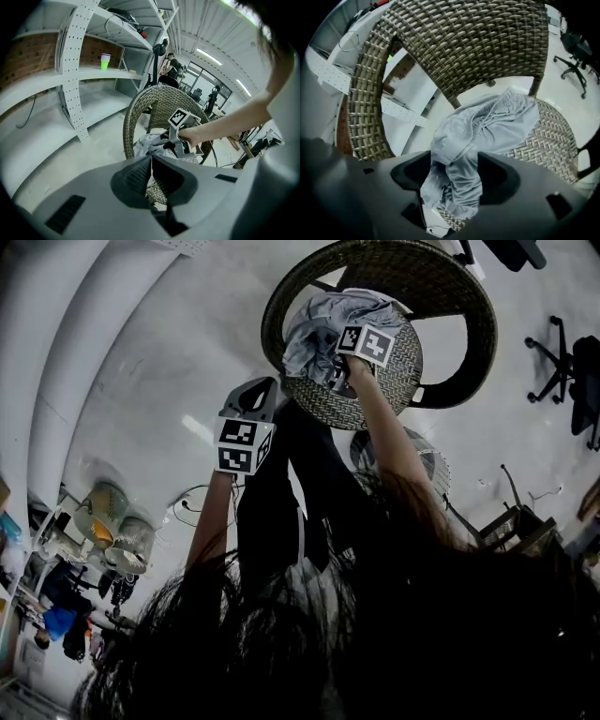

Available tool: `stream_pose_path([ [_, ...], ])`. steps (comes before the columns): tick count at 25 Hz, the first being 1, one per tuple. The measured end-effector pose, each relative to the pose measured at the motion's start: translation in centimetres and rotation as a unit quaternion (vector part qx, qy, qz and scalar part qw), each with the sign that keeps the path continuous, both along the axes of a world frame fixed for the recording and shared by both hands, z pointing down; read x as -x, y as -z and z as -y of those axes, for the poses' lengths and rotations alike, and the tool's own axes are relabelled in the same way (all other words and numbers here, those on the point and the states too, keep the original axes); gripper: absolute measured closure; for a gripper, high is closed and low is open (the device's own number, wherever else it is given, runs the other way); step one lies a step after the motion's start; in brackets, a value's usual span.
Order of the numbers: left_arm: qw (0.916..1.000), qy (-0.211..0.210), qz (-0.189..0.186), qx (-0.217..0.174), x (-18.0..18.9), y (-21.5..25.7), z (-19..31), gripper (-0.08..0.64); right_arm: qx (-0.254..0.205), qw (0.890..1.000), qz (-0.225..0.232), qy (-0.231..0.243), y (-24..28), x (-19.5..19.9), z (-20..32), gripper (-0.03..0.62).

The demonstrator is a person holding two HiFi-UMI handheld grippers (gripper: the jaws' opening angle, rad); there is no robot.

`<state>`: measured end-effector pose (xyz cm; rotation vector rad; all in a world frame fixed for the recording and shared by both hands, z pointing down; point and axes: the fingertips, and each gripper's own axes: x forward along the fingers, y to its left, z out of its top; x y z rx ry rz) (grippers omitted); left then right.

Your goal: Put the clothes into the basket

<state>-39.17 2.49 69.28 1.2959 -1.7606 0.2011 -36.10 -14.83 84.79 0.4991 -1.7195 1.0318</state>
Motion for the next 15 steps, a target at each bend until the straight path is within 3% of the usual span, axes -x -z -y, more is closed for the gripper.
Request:
stream_pose_path([
  [8,0.9992,0.034,-0.011,0.017,1.2,-2.5,-2.9,0.538,-0.022,0.997,-0.065,-0.032,-5.4,1.7,1.2,0.298],
  [12,0.9989,0.039,-0.014,0.022,1.5,-3.0,-4.0,0.538,-0.073,0.99,-0.114,0.026,-6.0,0.9,1.6,0.299],
  [15,0.9988,0.038,-0.014,0.028,1.4,-3.0,-4.5,0.538,-0.084,0.986,-0.128,0.069,-5.9,0.3,1.5,0.322],
])
